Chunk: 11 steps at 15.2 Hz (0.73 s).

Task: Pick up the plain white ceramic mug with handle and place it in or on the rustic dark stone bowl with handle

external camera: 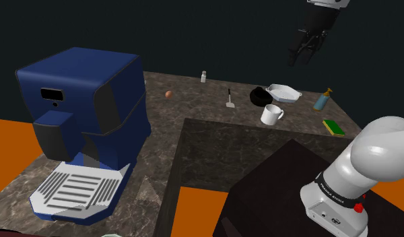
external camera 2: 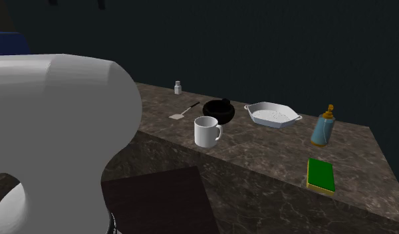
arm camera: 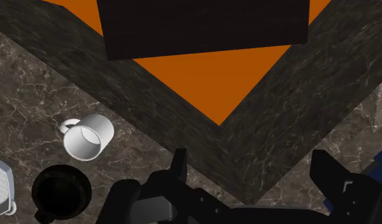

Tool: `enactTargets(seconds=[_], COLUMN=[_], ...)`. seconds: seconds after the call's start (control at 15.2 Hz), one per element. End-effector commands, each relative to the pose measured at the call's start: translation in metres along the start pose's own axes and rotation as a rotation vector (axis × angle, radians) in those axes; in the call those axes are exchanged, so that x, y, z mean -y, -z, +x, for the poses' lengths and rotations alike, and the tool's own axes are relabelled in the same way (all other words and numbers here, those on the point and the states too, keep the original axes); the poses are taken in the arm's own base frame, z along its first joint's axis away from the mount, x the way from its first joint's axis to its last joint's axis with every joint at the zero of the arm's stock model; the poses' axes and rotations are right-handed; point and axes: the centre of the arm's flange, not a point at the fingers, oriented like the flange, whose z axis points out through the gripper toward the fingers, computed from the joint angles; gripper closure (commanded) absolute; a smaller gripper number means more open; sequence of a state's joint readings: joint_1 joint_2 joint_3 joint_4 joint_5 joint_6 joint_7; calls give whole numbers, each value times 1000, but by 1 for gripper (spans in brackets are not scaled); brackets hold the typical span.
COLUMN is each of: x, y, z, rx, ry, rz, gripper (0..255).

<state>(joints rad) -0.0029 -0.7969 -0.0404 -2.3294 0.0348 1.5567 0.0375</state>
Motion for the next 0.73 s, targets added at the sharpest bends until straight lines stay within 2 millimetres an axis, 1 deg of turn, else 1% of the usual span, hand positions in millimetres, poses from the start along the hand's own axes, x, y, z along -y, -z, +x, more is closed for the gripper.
enactTargets(seconds=[0.0, 0.66], x=[0, -72], y=[0, -100], z=[0, 41], rx=[0, -4], ry=[0, -12], rz=[0, -20], gripper=[0, 0])
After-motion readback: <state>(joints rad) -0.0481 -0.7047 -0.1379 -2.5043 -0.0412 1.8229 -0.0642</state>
